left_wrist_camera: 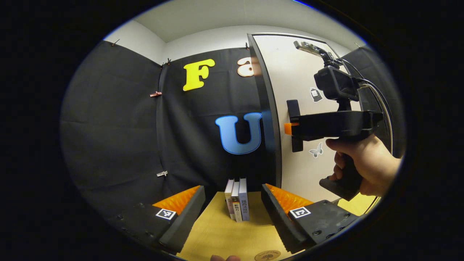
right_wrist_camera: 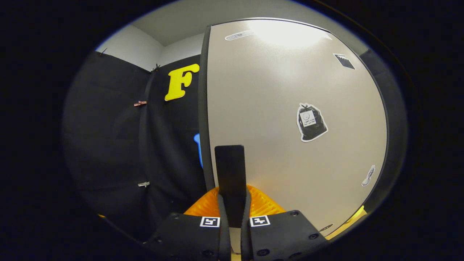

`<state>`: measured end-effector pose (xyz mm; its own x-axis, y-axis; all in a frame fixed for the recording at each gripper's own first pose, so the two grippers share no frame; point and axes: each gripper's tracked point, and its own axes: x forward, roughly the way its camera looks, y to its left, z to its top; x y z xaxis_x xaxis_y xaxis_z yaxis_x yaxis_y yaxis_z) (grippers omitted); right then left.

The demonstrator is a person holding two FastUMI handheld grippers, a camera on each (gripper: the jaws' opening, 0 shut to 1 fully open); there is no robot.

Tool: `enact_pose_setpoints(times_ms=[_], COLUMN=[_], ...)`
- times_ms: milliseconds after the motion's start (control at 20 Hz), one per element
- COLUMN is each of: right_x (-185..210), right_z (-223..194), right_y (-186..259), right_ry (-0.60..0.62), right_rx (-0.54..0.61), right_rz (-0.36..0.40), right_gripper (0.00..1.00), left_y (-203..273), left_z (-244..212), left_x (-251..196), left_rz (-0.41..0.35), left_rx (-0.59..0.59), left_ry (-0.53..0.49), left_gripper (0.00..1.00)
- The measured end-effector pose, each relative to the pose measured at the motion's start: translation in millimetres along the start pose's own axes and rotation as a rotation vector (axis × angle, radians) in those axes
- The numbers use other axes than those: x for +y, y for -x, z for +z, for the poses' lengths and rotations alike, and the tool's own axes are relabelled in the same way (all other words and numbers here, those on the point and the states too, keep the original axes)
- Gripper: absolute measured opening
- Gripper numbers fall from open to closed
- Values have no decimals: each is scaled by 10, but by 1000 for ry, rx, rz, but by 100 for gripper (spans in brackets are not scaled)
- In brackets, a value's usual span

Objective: Open the cabinet door with the right hand, grasp the bottle in the cabinet with the left hand and place it on the coaster, then close the cabinet door with the right hand.

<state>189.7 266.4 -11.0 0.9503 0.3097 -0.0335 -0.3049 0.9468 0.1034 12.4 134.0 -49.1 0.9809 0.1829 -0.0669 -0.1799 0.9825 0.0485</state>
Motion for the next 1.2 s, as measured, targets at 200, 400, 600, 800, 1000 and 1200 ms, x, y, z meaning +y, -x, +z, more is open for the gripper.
enact_pose_setpoints(times_ms=[200, 400, 600, 800, 1000, 1200], right_x=[52, 121, 73, -46, -187, -425], right_z=[28, 108, 150, 201, 255, 284], right_y=[215, 541, 836, 1107, 1395, 1673], right_ry=[-7, -35, -30, -34, -27, -31], right_rx=[20, 25, 30, 37, 31, 34], right_rz=[66, 144, 187, 208, 193, 143], right_gripper=[15, 15, 15, 15, 15, 15], left_y=[38, 219, 336, 422, 449, 417], left_z=[85, 93, 133, 182, 192, 269], left_x=[61, 28, 24, -7, -193, -454], left_rz=[15, 33, 44, 53, 14, -38], left_rx=[-12, -7, -22, -40, -29, -38], left_ry=[-11, -7, -30, -24, 1, 29], left_gripper=[98, 99, 99, 96, 96, 96])
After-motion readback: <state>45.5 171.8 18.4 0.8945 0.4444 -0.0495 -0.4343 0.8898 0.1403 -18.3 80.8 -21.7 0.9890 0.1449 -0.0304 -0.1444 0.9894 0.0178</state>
